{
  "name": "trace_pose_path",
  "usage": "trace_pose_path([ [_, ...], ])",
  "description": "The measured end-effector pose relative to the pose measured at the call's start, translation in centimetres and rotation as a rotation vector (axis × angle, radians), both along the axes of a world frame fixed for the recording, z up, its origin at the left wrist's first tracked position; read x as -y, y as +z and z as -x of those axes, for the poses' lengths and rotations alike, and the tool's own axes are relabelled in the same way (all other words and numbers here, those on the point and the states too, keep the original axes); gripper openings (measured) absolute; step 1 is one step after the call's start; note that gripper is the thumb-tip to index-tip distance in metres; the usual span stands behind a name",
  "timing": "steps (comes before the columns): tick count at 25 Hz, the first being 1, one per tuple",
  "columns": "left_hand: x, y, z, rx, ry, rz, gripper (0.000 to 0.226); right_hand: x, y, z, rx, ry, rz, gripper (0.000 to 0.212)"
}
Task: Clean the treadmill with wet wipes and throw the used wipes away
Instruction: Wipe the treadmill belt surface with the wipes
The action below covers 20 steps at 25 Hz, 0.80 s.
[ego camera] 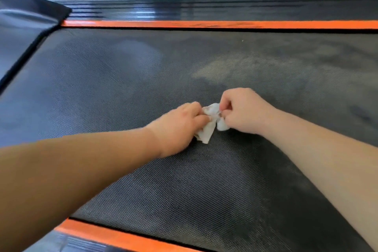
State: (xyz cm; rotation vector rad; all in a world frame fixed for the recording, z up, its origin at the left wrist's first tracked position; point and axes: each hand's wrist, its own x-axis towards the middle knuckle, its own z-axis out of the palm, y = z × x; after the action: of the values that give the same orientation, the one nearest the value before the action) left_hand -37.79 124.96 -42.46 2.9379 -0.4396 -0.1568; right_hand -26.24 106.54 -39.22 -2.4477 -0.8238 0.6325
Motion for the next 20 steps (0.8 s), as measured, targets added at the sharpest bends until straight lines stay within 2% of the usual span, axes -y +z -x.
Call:
trace_pose_path([
  [1, -1.5, -0.1, -0.3, -0.005, 0.036, -0.051, 0.041, -0.2, -0.2, 0.2, 0.021, 0.006, -0.017, 0.009],
  [3, -3.6, 0.0, -1.3, -0.022, 0.34, -0.13, 0.043, 0.2, -0.3, -0.7, 0.107, -0.125, 0.005, 0.016],
  [4, -3.9, 0.3, -1.7, -0.029, 0.51, -0.143, 0.038, 0.6, -0.3, -1.4, 0.126, -0.21, 0.046, 0.022],
  [5, -3.7, 0.5, -2.1, -0.017, 0.589, -0.118, 0.031, 1.2, 0.0, -2.1, 0.129, -0.273, 0.088, 0.027],
  [7, -1.7, 1.1, -2.7, 0.02, 0.53, 0.031, 0.021, 2.5, -0.1, -3.2, 0.088, -0.354, 0.085, 0.024],
  [9, 0.7, 1.7, -3.1, 0.042, 0.45, 0.216, 0.022, 3.5, -0.5, -3.8, 0.083, -0.466, -0.055, 0.003],
  [12, 1.4, 3.4, -5.4, 0.063, 0.597, 0.401, 0.021, 4.3, 0.0, -4.3, -0.011, -0.499, -0.228, 0.019],
  [14, 0.6, 4.2, -6.0, 0.121, 0.613, 0.351, 0.022, 4.9, 1.0, -5.2, -0.064, -0.545, -0.319, 0.025],
  [16, -0.4, 4.6, -5.3, 0.18, 0.523, 0.198, 0.023, 5.6, 1.8, -5.7, 0.144, -0.486, -0.171, 0.025],
  [18, -1.1, 4.1, -3.9, 0.06, 0.498, 0.069, 0.039, 5.7, 1.4, -4.8, 0.299, -0.288, 0.004, 0.03],
  [20, -0.8, 3.1, -2.6, -0.118, 0.423, 0.049, 0.056, 4.8, 0.7, -3.2, 0.284, -0.127, 0.083, 0.036],
])
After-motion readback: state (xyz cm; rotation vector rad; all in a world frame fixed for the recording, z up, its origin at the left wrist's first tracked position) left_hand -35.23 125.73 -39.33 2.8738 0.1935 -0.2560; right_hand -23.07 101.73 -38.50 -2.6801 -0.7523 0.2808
